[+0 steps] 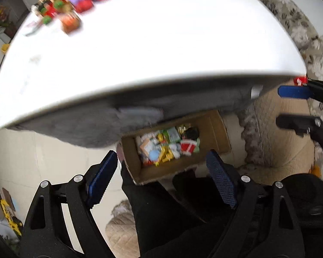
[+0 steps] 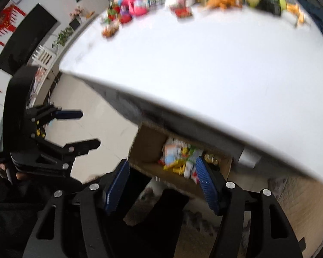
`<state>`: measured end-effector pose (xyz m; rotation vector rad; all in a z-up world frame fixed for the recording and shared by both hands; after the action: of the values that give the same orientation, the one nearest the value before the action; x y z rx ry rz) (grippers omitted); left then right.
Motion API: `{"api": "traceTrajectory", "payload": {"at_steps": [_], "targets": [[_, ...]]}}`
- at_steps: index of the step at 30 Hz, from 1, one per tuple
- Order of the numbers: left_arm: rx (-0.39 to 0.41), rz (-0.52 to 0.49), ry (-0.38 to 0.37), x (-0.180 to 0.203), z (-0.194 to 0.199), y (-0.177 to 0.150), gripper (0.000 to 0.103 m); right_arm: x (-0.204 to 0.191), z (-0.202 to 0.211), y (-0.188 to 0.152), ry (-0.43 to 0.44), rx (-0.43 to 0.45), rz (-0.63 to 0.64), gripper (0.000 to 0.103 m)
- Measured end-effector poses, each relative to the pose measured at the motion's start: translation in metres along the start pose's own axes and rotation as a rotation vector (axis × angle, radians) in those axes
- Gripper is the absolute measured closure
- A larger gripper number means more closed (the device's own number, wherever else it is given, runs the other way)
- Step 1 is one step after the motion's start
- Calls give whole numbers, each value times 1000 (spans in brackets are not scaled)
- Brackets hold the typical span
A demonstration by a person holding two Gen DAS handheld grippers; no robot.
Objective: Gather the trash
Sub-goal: 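Grasp the orange dinosaur with the right tool while the left tool grasps the bear keychain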
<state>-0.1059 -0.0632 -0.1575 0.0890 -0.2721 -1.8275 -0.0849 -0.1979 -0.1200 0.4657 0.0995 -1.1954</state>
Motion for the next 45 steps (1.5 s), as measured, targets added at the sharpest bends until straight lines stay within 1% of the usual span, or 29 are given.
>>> {"api": "traceTrajectory", "payload": {"at_steps": [1, 2, 3, 5, 8, 10, 12, 14, 15, 17, 19, 20, 22, 25, 28, 31, 32, 34, 35, 36, 37, 38, 40, 43, 45], "targets": [[19, 1, 7, -5, 6, 6, 21, 2, 6, 21, -9, 44, -6, 35], [51, 3, 27, -15, 17, 17, 20, 4, 9, 32, -18, 67, -11, 35], [71, 7, 46, -23, 24, 24, 16, 7, 11, 48, -32, 92, -20, 35], [117, 24, 85, -43, 34, 43, 14, 14, 11, 86, -69, 150, -44, 34], [152, 62, 125, -72, 36, 69, 14, 32, 3, 145, -116, 218, -113, 34], [155, 94, 141, -88, 33, 81, 14, 45, -1, 181, -142, 261, -189, 34], [151, 127, 134, -101, 28, 93, 14, 61, -5, 214, -182, 293, -266, 34], [156, 149, 131, -111, 27, 98, 14, 74, -16, 236, -194, 304, -331, 31], [159, 157, 128, -114, 27, 99, 14, 81, -21, 245, -209, 304, -361, 30], [155, 164, 121, -118, 26, 100, 14, 96, -38, 263, -239, 272, -417, 30], [153, 161, 122, -121, 23, 102, 14, 104, -57, 269, -266, 220, -447, 29], [150, 162, 121, -123, 21, 102, 14, 105, -59, 272, -317, 229, -419, 30], [149, 167, 111, -122, 17, 103, 14, 99, -64, 271, -403, 206, -330, 36], [156, 188, 104, -125, 12, 105, 14, 94, -62, 260, -368, 200, -298, 37], [149, 220, 95, -127, 0, 110, 14, 90, -51, 239, -322, 210, -297, 38], [161, 238, 122, -130, -10, 122, 14, 83, -35, 217, -262, 234, -284, 38], [166, 254, 136, -134, -16, 129, 14, 81, -30, 210, -258, 237, -272, 38], [194, 269, 180, -139, -19, 139, 16, 74, -20, 197, -231, 246, -253, 37], [210, 260, 202, -140, -19, 145, 28, 71, -16, 190, -224, 244, -245, 37], [229, 245, 196, -137, -18, 150, 50, 70, -15, 183, -225, 244, -241, 37], [236, 217, 186, -132, -15, 154, 62, 68, -10, 175, -215, 245, -243, 37], [232, 204, 172, -128, -15, 155, 76, 69, -7, 170, -204, 244, -247, 37], [240, 198, 98, -119, -11, 152, 76, 69, 2, 158, -188, 252, -253, 37], [263, 215, 78, -112, 1, 144, 76, 62, 9, 154, -184, 274, -229, 37], [293, 234, 48, -105, 17, 139, 77, 57, 15, 152, -179, 288, -205, 37]]}}
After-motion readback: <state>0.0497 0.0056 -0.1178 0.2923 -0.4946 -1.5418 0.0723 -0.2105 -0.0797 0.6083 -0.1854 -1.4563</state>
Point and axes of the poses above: each gripper's, at about its wrist camera, not at the fingertips, and z roughly against the way its jaws point, x to its right, y to its top, the point moved 8 cm from there along -z, roughly the way its jaws point, and after that the axes turned 5 degrees about -z, right-handed, at the moved point
